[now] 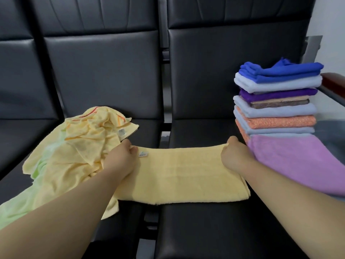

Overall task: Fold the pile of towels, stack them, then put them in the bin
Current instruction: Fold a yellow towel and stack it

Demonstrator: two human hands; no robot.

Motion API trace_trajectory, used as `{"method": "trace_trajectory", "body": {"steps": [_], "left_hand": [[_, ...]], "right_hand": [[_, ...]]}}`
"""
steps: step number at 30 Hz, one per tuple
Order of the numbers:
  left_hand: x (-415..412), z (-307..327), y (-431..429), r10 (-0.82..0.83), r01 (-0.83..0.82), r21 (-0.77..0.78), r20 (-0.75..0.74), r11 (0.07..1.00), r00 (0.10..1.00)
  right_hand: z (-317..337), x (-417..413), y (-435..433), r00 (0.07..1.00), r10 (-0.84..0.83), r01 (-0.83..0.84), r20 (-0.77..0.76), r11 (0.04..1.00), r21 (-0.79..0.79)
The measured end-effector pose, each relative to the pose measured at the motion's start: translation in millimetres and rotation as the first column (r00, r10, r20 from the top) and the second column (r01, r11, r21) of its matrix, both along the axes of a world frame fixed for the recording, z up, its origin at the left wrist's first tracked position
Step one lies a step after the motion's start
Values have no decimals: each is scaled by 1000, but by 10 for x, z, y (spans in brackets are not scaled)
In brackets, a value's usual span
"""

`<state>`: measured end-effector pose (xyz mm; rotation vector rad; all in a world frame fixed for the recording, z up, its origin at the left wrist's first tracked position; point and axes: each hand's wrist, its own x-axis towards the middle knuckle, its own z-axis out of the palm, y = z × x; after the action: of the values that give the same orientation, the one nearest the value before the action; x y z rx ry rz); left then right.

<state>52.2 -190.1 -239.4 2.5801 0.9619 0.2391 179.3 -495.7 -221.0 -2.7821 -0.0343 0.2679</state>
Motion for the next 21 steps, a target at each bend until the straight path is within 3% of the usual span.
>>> {"method": "trace_trajectory", "body": {"steps": [6, 9, 11, 14, 17, 21], "left_hand": [[-41, 137, 30, 55, -63, -65, -117, 996, 992], [-96, 245, 10, 38, -60, -81, -256, 995, 966], [-127, 294, -49, 7, -24, -42, -370, 999, 929], [-150, 357, -167, -11, 2, -23, -413, 1000, 911], [-154, 413, -242, -1, -29, -75, -367, 997, 930], [-87, 524, -414, 21, -76, -413, -136, 908, 990]], "right_hand": [[88, -68, 17, 999, 26, -22, -48, 996, 85], [150, -184, -34, 998, 62, -62, -2, 998, -8], [169, -266, -57, 996, 86, -88, -35, 994, -67], [184, -368, -104, 988, 110, -123, -113, 985, -122], [173, -407, -163, 981, 70, -86, -183, 993, -83], [122, -414, -231, 977, 0, 14, -215, 998, 64]]}}
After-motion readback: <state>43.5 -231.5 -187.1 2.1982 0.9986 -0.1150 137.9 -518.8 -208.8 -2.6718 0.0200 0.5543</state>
